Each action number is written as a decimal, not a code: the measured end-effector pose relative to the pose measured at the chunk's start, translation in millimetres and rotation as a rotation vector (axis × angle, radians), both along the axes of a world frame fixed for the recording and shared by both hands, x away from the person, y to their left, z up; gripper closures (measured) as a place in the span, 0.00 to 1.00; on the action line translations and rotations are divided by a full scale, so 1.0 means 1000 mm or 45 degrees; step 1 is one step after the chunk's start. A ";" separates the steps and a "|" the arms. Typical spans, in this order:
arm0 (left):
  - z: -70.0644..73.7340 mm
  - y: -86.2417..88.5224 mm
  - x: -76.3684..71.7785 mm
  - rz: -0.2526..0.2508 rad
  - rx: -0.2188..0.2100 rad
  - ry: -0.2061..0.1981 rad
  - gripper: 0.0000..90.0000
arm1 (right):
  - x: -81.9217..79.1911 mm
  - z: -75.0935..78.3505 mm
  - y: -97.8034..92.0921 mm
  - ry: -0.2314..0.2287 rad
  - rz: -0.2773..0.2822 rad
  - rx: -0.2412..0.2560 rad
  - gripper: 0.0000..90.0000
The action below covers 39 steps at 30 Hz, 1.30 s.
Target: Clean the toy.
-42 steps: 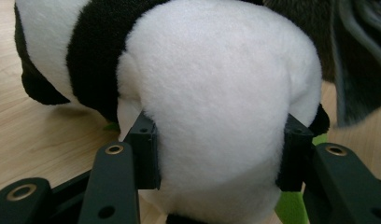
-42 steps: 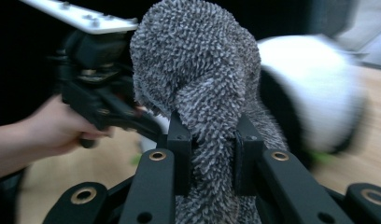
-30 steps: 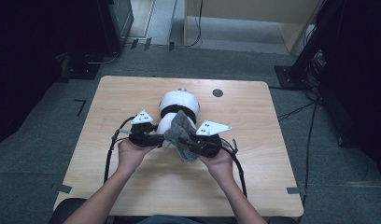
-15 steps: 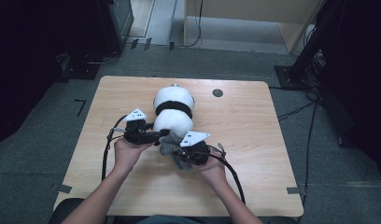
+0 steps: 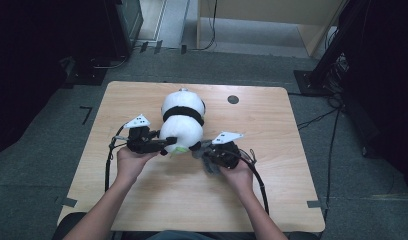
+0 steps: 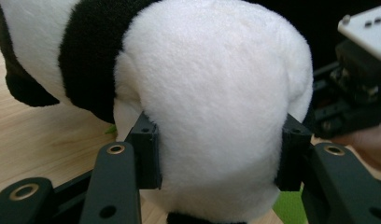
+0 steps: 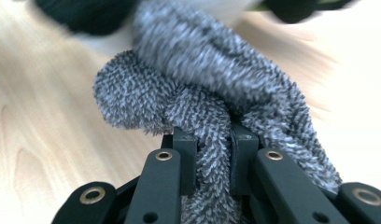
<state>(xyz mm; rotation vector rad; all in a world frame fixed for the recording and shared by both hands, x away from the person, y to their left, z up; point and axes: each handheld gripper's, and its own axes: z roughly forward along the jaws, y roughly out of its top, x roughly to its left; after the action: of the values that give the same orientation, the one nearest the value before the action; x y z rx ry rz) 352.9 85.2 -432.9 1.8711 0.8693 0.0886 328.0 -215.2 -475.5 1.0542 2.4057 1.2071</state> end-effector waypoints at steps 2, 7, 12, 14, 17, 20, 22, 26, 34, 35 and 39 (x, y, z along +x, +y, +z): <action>0.000 0.000 0.000 0.001 0.014 -0.003 0.53 | 0.003 0.003 -0.011 0.002 -0.046 0.039 0.87; -0.005 -0.005 0.000 -0.012 0.057 0.006 0.53 | 0.002 0.023 -0.034 -0.048 -0.139 0.160 0.87; -0.010 -0.018 -0.001 -0.022 0.087 0.008 0.53 | -0.011 0.057 -0.030 -0.157 -0.089 0.259 0.87; -0.012 -0.022 -0.002 -0.033 0.088 0.006 0.53 | -0.016 0.065 -0.020 -0.190 -0.042 0.274 0.87; -0.011 -0.028 -0.005 -0.043 0.077 0.003 0.53 | -0.021 0.067 -0.002 -0.179 0.032 0.270 0.87; -0.010 -0.027 -0.007 -0.022 0.084 -0.004 0.53 | -0.023 0.061 0.012 -0.161 0.077 0.257 0.87; -0.010 -0.025 -0.006 -0.011 0.070 0.008 0.53 | -0.024 0.056 0.016 -0.142 0.102 0.279 0.87; -0.008 -0.024 -0.005 0.002 0.053 0.008 0.53 | -0.027 0.047 0.028 -0.103 0.186 0.268 0.87; -0.009 -0.022 -0.004 0.012 0.061 0.023 0.53 | -0.028 0.025 0.046 -0.052 0.283 0.156 0.87; -0.009 -0.022 -0.004 0.010 0.069 0.017 0.53 | -0.028 0.022 0.047 -0.060 0.287 0.136 0.87; -0.009 -0.022 -0.004 0.017 0.073 0.023 0.53 | -0.026 0.019 0.046 -0.053 0.295 0.151 0.87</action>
<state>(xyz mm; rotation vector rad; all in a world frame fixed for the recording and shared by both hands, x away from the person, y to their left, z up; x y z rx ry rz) 349.2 62.8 -442.1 1.9220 0.9001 0.1064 302.2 -169.5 -456.8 0.7879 2.5039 1.4467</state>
